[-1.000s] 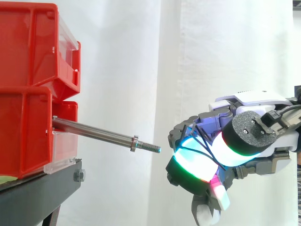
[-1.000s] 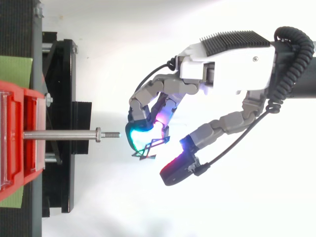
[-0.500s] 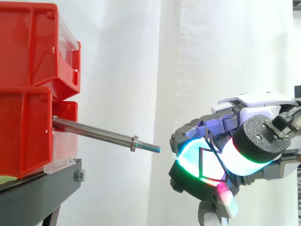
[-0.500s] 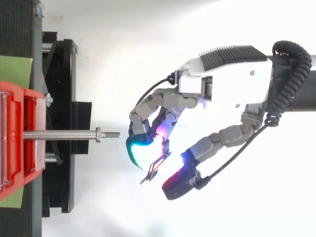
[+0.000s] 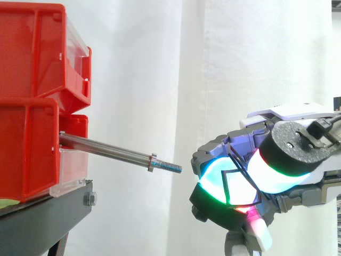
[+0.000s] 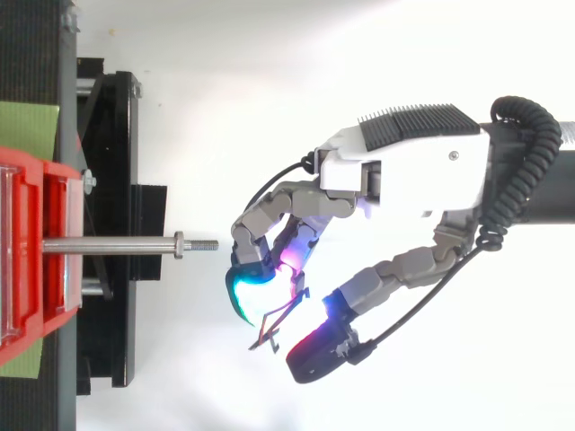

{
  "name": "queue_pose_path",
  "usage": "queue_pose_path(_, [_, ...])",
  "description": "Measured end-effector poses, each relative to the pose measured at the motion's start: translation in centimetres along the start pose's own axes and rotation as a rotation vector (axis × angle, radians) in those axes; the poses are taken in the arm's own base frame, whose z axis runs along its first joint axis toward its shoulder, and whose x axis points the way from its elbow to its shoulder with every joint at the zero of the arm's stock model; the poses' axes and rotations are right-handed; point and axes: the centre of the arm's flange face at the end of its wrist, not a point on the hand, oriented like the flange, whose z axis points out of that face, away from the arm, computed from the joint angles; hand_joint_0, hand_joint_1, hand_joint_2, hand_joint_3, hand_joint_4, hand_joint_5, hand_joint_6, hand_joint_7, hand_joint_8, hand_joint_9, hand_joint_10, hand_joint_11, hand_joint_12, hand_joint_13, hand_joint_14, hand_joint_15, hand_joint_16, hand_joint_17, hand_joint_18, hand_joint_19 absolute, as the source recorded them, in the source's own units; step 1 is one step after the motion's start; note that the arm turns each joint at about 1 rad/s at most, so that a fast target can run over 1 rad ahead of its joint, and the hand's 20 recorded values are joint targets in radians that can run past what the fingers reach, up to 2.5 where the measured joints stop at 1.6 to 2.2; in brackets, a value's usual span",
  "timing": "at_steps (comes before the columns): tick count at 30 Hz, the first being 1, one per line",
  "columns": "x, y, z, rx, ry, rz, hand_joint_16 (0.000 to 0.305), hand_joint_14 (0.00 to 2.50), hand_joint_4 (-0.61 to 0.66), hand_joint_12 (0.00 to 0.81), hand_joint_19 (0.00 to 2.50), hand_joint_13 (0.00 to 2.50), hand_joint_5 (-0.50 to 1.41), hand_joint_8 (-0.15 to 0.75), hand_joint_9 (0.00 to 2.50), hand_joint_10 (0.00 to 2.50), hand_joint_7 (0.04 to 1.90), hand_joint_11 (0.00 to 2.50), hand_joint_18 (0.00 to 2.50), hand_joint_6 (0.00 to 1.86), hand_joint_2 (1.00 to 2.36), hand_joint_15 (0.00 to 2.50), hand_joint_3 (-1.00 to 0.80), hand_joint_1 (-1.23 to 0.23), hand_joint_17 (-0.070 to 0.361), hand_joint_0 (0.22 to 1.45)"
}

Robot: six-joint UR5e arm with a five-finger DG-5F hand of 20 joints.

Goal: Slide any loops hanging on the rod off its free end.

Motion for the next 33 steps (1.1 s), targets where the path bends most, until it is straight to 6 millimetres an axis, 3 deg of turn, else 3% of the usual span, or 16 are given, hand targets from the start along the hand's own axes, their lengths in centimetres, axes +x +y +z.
queue_pose_path(33, [0.66, 0.07, 0.06, 0.015, -0.004, 0.053, 0.049, 0.01, 0.16, 0.388, 0.49, 0.88, -0.13, 0.333, 1.02, 0.01, 1.15, 0.47, 0.79, 0.85, 1.01, 0.34, -0.43, -0.53, 0.111, 0.57])
